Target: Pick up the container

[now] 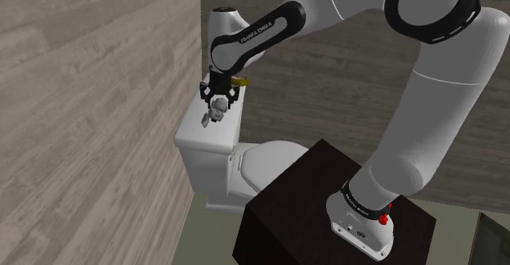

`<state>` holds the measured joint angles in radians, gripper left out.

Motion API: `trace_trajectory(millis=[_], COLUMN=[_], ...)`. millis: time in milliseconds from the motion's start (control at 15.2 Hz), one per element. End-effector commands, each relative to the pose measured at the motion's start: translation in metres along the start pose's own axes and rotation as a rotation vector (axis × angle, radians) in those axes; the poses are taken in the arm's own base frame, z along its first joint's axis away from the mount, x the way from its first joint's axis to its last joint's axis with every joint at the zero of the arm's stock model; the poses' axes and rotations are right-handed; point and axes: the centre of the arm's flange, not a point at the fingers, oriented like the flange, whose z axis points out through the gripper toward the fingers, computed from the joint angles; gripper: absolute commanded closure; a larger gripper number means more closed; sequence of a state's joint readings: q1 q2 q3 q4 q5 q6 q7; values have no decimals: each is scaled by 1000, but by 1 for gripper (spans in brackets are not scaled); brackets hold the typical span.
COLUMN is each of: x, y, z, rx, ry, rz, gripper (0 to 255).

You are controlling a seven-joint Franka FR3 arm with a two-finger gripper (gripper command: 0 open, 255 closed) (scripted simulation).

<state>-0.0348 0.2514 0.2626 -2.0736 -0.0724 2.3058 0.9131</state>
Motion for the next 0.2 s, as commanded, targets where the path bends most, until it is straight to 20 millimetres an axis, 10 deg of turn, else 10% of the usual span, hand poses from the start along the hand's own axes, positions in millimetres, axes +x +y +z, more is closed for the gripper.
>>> trace_trajectory(millis=[0,132], x=[0,0], y=[0,0], z=[-11,-12], rx=[0,0], ry=[0,0], rz=[0,0], gripper=[255,255])
